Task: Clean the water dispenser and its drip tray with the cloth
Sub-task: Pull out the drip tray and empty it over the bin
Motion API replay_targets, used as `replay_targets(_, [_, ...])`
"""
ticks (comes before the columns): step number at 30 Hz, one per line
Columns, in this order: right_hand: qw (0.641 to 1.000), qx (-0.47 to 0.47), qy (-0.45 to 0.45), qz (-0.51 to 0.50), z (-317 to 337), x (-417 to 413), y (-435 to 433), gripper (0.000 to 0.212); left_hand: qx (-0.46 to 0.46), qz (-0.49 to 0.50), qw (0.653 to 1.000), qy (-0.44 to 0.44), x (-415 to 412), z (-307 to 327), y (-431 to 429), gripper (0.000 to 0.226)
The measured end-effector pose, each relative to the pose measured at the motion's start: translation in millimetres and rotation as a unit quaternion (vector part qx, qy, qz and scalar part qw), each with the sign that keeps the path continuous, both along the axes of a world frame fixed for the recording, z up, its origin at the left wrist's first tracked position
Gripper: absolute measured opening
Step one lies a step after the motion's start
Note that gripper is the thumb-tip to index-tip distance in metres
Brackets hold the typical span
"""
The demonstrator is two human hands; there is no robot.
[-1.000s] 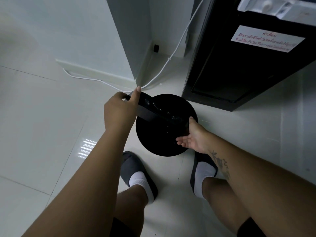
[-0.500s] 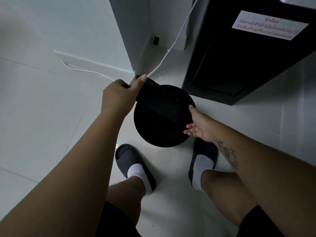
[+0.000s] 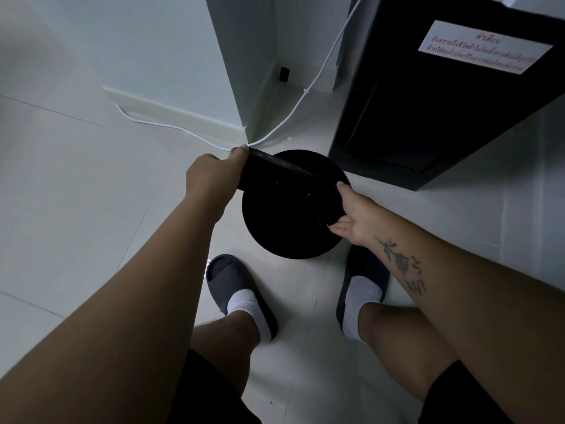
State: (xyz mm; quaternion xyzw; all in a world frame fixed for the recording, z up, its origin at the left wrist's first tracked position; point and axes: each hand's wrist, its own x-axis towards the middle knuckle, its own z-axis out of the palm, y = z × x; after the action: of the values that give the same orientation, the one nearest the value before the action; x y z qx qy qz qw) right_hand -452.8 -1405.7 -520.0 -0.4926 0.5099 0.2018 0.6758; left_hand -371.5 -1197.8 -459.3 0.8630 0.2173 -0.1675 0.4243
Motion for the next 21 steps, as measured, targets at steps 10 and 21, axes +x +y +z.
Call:
replay_targets(10, [0.997,-0.058,-0.019,-0.049,2.4,6.9,6.5,0.063,-0.021,0.012,0.999,-0.025,3.2,11.7,-2.2,0.076])
replay_targets(21, [0.991,-0.117,-0.046,-0.051,4.6,9.7,5.8,0.063,-0.078,0.049,0.996,0.020,-2.9,13.3,12.9,0.066])
